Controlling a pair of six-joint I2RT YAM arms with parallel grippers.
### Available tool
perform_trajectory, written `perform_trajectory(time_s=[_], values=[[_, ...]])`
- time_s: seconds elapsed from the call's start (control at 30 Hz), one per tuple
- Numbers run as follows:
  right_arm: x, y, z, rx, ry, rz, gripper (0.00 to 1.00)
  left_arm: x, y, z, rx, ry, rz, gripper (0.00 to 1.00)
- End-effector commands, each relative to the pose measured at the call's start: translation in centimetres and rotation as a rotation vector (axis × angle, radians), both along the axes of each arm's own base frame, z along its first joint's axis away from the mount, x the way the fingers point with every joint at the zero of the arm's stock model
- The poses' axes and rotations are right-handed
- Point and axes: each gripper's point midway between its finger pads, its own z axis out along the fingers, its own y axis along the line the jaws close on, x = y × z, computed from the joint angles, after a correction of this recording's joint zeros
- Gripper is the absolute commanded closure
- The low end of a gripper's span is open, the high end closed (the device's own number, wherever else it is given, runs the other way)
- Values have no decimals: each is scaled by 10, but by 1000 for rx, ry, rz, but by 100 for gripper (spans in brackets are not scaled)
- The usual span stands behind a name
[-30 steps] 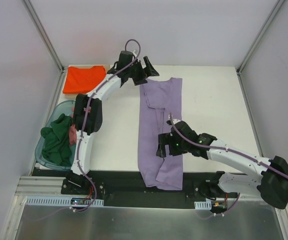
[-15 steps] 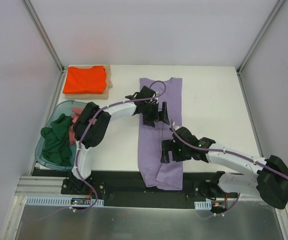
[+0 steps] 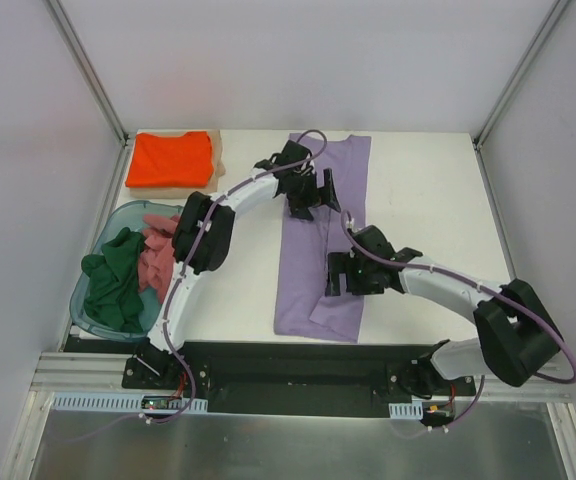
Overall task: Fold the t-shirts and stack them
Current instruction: Rotate the tshirt 90 degrees, then grab the bottom of the folded rectangular tshirt with both arms
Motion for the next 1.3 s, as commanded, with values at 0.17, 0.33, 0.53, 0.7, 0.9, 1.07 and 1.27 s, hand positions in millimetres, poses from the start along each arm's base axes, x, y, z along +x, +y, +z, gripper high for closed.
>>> perform_trajectory(time_s=[0.17, 0.33, 0.53, 0.7, 0.9, 1.07, 1.27], values=[[45, 8, 47, 13, -173, 86, 4, 55, 18, 30, -8, -126, 8, 1], [12, 18, 65, -16, -219, 200, 3, 20, 25, 78, 15, -216, -50, 1], [-45, 38, 53, 33, -188, 356, 11, -63, 72, 69, 101, -122, -7, 1], [-53, 52, 43, 9, -169, 411, 29, -156, 71, 49, -71, -28, -63, 1], [-29, 57, 27, -94, -205, 377, 37, -205, 69, 13, -176, 92, -62, 1], [-23, 56, 14, -166, -193, 396, 45, -217, 82, -13, -113, 149, -44, 1], [-23, 47, 12, -202, -195, 406, 46, -216, 107, -34, 42, 136, 20, 1]])
